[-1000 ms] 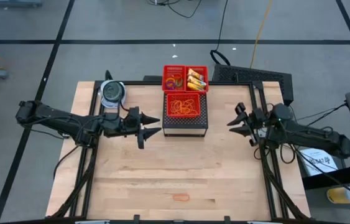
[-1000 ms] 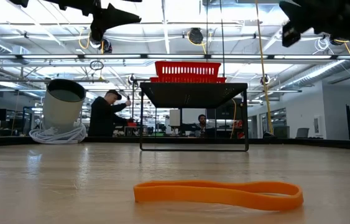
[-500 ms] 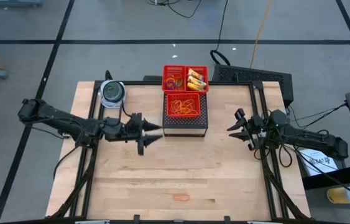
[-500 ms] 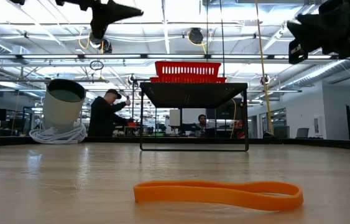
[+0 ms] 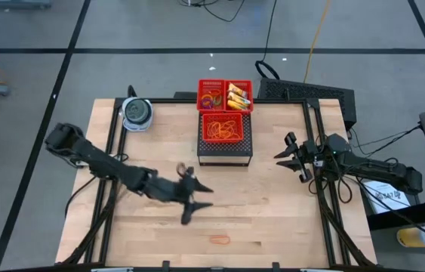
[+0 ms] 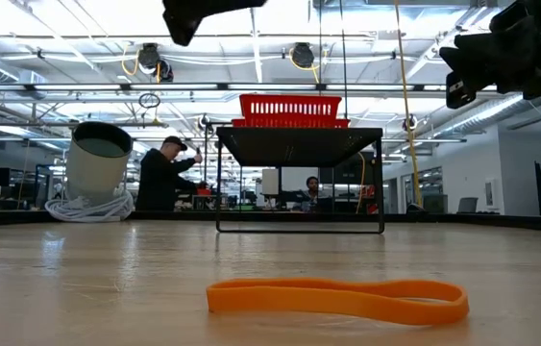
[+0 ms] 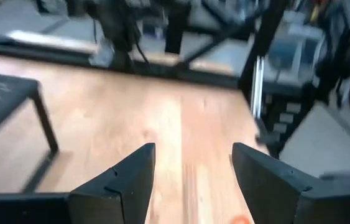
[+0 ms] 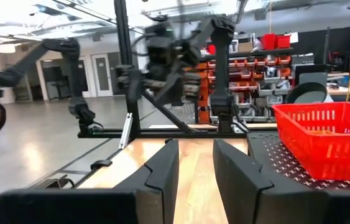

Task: Pick & Place Office Desk Supplies
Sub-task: Put the orange rubber band in the bottom red bin on the shelf

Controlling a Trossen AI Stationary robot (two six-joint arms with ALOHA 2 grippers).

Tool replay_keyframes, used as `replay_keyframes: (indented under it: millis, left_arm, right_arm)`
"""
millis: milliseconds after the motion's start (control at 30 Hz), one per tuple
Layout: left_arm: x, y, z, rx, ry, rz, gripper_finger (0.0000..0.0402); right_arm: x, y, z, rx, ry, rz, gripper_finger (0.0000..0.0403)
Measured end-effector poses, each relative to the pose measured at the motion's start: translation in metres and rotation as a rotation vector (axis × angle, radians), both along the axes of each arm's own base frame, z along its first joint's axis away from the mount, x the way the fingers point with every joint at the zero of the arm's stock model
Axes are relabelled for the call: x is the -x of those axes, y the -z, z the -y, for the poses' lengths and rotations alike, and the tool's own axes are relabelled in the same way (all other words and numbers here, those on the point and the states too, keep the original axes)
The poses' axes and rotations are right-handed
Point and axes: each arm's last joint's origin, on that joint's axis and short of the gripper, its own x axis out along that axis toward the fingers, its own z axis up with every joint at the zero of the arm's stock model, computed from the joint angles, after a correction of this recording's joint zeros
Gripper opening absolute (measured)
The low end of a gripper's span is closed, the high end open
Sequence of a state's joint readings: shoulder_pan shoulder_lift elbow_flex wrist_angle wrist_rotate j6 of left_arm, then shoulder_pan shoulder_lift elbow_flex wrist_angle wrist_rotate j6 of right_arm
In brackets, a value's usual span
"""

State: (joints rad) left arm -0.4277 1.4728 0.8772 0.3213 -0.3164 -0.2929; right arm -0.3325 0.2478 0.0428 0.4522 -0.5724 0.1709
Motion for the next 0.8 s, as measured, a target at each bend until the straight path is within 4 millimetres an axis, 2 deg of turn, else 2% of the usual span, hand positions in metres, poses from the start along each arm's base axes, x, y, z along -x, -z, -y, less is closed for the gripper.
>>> replay_keyframes:
  millis: [167,267,433,700,800]
  left_arm:
    - [-0.025,0.011,0.032,-0.114,0.062,-0.173,0.0223]
    - [-0.038,0.026,0.05,-0.188,0.106,-0.233,0.0223]
    - [-0.057,0.053,0.077,-0.205,0.136,-0.281,0.0223]
    - [-0.067,0.104,0.105,-0.211,0.164,-0.348,0.0223]
    - [-0.069,0.117,0.114,-0.212,0.18,-0.347,0.0223]
  right_arm:
    - [0.0,0.0,0.0,0.007,-0.002,0.001,0.0089]
    - [0.0,0.0,0.0,0.007,-0.002,0.001,0.0089]
    - [0.0,0.0,0.0,0.007,-0.003,0.0,0.0089]
    - [0.0,0.0,0.0,0.007,-0.003,0.0,0.0089]
    - [0.0,0.0,0.0,0.007,-0.003,0.0,0.0089]
